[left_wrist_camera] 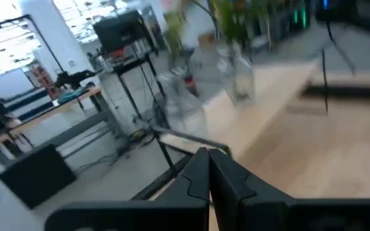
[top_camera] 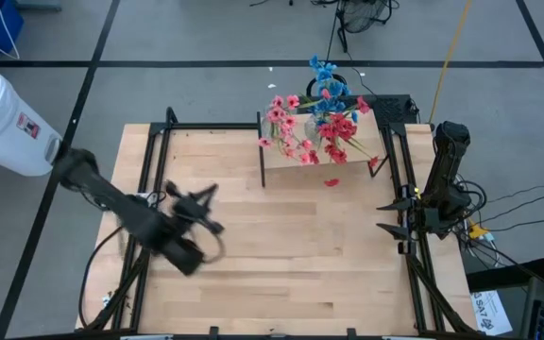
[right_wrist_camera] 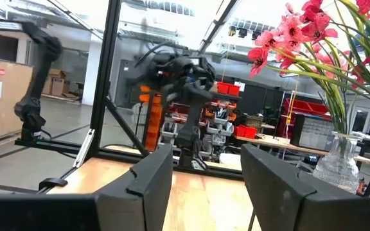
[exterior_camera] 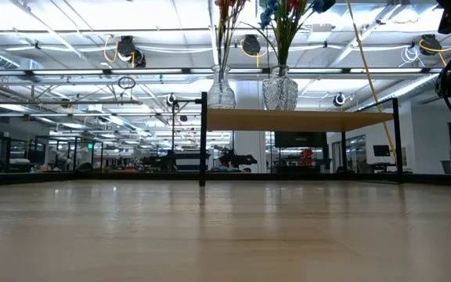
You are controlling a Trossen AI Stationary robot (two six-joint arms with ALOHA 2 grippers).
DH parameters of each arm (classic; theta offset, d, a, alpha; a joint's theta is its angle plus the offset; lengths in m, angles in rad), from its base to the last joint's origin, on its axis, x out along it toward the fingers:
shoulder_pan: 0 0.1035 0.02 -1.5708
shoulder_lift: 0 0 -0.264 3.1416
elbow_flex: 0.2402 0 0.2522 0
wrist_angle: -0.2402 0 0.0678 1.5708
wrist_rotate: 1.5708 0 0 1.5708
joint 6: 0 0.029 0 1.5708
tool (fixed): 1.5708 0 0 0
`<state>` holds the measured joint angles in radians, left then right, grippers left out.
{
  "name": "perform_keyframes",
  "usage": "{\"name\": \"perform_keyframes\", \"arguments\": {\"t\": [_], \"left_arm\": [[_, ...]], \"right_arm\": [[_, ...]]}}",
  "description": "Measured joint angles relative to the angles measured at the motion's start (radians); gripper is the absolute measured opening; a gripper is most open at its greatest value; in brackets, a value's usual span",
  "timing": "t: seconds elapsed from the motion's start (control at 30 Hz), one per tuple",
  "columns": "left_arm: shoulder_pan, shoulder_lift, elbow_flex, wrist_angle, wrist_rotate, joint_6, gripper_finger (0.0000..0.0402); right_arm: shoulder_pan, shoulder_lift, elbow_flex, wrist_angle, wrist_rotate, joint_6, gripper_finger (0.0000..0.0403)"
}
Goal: Pick and place flowers into a vace then onto a shelf
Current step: Return to Home Position
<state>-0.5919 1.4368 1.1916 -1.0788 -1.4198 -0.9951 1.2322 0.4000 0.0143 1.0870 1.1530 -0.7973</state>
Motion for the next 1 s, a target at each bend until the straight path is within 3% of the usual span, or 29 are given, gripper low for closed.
{"name": "perform_keyframes", "arguments": {"t": [0.13,0.37,0.7,0.9,1.0], "left_arm": [[-0.054,-0.238,-0.185,0.142,-0.029,0.083,0.0004],[-0.066,-0.562,-0.481,0.465,0.169,0.366,0.0005],[-0.051,-1.085,-0.86,0.996,0.344,0.842,0.0006],[0.012,-1.363,-1.046,1.076,0.246,0.94,0.0014],[0.041,-1.434,-1.123,1.087,0.138,0.917,0.0021]], "right_arm": [[0.0,0.0,0.0,-0.001,0.001,0.0,0.0175],[0.0,0.0,0.0,-0.008,0.0,0.0,0.0177],[0.0,0.0,0.0,-0.016,0.0,0.0,0.0174],[0.0,0.0,0.0,-0.016,0.0,0.0,0.0178],[0.0,0.0,0.0,-0.016,0.0,0.0,0.0176]]}}
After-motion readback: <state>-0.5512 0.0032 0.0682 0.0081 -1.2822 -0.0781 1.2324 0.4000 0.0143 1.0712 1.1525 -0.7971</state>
